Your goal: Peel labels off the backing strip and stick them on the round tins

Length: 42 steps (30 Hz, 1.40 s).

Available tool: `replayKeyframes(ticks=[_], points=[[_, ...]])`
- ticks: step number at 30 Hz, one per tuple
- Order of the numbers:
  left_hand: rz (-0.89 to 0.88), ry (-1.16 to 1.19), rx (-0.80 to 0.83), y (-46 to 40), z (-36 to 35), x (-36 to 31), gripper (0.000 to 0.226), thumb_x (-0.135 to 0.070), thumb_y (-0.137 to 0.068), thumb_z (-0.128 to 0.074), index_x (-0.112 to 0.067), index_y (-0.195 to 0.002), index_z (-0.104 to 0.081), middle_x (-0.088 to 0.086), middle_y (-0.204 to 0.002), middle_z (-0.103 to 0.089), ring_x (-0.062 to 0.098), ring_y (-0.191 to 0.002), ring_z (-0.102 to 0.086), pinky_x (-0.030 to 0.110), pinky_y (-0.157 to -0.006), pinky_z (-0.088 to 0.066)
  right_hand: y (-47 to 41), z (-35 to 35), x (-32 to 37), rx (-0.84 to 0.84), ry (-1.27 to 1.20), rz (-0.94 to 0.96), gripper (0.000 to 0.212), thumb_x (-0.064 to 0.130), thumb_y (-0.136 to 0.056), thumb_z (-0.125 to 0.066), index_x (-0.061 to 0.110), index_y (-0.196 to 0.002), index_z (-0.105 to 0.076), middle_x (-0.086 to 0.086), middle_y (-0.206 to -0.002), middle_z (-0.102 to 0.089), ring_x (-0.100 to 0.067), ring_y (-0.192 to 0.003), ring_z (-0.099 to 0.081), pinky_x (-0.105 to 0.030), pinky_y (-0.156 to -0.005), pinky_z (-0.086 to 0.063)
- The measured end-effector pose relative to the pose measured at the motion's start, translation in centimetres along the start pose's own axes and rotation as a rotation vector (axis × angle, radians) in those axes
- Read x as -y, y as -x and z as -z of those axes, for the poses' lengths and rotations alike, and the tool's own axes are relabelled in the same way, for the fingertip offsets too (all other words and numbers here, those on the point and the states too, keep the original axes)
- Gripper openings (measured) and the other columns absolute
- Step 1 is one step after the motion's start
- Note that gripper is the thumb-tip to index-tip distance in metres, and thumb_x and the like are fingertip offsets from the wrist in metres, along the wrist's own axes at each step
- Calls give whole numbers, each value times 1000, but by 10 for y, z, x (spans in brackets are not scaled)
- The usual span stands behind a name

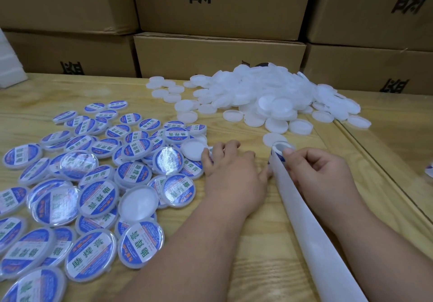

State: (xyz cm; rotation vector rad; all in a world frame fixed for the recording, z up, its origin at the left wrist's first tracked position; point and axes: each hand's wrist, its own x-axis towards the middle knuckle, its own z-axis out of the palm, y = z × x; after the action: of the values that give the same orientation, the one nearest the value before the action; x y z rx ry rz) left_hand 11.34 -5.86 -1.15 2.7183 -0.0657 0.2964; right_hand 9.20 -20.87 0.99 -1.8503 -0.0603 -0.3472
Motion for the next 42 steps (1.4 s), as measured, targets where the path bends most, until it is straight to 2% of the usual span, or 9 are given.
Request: replayKeyframes(ticks=[13,17,21,27,30,33,37,39,42], points=[[80,20,13,6,11,0,70,-52,-88,-46,-23,-151,-36,0,-159,-30,24,-153,-3,53,-122,13,1,1,-1,18,-36,-28,43,44,-93,-67,12,-65,-67,3,-48,-56,-10,-42,-48,-18,-43,-39],[111,33,-52,9,23,2,76,-51,-75,-34,-23,-145,-43,1,-164,-20,21,-154,7,53,-120,20,0,1,0,13,-75,-37,44,42,-93,-68,9,-65,-66,3,-50,-58,-9,-43,-50,-19,-45,-41],[90,-29,26,13,31,17,69,-58,-75,-33,-33,-136,-53,1,-168,-10,22,-154,19,54,-116,26,2,2,5,13,20,-32,55,60,-81,-64,9,-62,-61,-25,-69,-61,-30,-57,-50,-39,-59,-44],[63,-30,81,9,28,23,56,-76,-81,-52,-39,-122,-59,-3,-169,-10,21,-153,24,55,-113,27,3,5,5,15,125,-36,57,67,-81,-64,12,-67,-66,-14,-59,-57,-14,-52,-47,-30,-54,-41],[35,49,19,10,25,19,56,-74,-75,-64,-39,-117,-54,-9,-158,-30,15,-154,13,52,-117,23,4,5,5,44,164,-15,50,58,-85,-68,12,-66,-66,13,-46,-39,-5,-45,-36,-13,-44,-31],[-10,129,-99,12,28,11,48,-61,-75,-74,-40,-107,-45,-16,-122,-53,17,-140,-28,49,-123,9,4,4,6,61,193,10,46,56,-86,-67,14,-65,-65,15,-44,-35,-5,-43,-34,-12,-42,-31],[-70,332,-281,12,33,3,32,-28,-87,-69,-42,-100,-43,-16,-79,-56,18,-91,-54,43,-99,-42,4,4,6,68,184,31,43,55,-88,-67,24,-58,-62,16,-44,-35,-4,-42,-35,-11,-42,-30],[-88,464,-320,11,34,2,30,-23,-90,-65,-39,-111,-50,-17,-80,-54,15,-90,-55,38,-82,-46,3,4,4,77,166,19,38,53,-84,-72,21,-66,-68,16,-47,-40,-2,-44,-38,-10,-43,-32],[-115,531,-261,10,27,1,26,-15,-99,-54,-31,-119,-60,-11,-107,-52,12,-110,-51,25,-91,-38,1,2,0,111,119,-17,19,37,-84,-78,22,-73,-73,14,-53,-53,-1,-47,-46,-10,-46,-36]])
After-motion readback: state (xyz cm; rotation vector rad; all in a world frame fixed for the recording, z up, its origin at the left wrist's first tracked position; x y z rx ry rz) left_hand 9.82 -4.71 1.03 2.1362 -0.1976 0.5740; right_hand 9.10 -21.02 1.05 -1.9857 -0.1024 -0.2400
